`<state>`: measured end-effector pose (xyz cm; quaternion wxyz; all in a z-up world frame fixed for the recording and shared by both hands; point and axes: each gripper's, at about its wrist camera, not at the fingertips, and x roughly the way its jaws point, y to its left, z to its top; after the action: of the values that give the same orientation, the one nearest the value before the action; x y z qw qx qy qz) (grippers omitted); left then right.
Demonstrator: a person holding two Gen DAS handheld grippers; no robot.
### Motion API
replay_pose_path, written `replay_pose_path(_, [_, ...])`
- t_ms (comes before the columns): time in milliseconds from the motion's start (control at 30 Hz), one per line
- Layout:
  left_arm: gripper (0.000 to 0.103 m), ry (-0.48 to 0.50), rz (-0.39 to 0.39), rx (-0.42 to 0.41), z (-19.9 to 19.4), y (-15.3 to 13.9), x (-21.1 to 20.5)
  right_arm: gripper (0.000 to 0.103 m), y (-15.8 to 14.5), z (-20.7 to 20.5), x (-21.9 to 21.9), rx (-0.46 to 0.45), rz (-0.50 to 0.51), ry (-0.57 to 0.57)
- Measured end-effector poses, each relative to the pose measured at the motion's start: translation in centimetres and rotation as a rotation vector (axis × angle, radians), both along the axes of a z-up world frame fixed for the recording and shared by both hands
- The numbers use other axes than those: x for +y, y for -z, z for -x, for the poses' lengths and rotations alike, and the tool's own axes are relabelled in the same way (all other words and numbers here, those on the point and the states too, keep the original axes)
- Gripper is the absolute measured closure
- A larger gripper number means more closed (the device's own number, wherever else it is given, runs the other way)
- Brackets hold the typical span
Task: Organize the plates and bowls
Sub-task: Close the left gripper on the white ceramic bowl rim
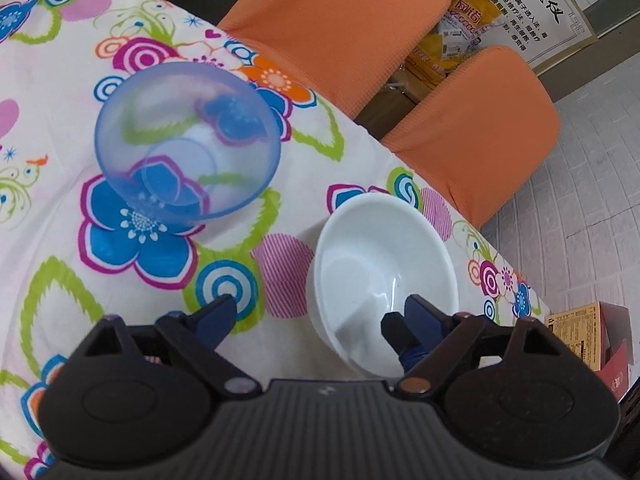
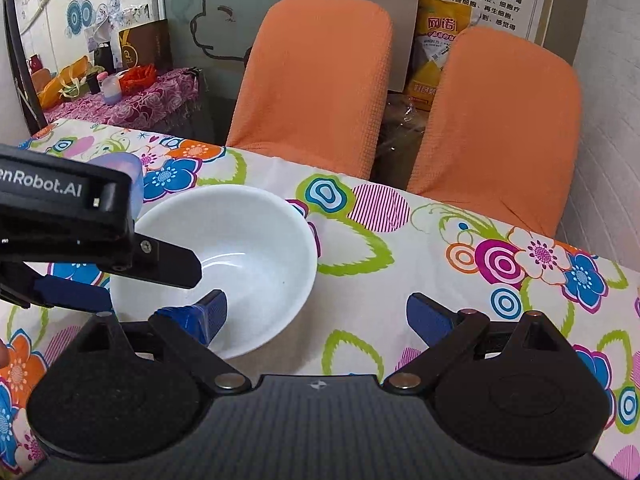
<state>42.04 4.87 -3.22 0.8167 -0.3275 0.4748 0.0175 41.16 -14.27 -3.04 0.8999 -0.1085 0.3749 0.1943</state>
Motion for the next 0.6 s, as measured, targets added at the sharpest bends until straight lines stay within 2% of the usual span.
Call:
replay_pose_path(67, [0.018,0.002,-0.008,-0.005,-0.3,0.1,-0.3,0.019,0.3,-0.2,0.2,0.000,0.006,-0.007])
replay_pose_path(133, [0.031,0.011,-0.010,-0.006,-0.5,0.1,-0.4,0.019,0.5,-0.5,0.3,0.001,0.009,-0.010])
replay_pose_path(167, [0.031,0.015,-0.006,-0.007,-0.6,0.2,-0.4,0.019,0.7,-0.6,0.4,0.003,0.017,-0.014])
replay_pose_path(267, [0.037,0.017,-0.021,-0.010,-0.8,0.1,-0.5,0.018,1.4,-1.0,0.0,0.055,-0.039,-0.025])
replay_pose_path(400, [0.038,0.039,0.006,-0.020,-0.9,0.0,-0.6,0.017,1.6,-0.8,-0.5,0.050,-0.077,-0.035])
replay_pose_path(500, [0.038,0.052,-0.021,-0.026,-1.2,-0.3,-0.9,0.017,1.5,-0.6,-0.3,0.056,-0.069,-0.032])
replay_pose_path(600, [0.038,0.069,-0.002,-0.011,-1.5,0.1,-0.7,0.017,1.1,-1.2,0.0,0.093,-0.045,-0.049])
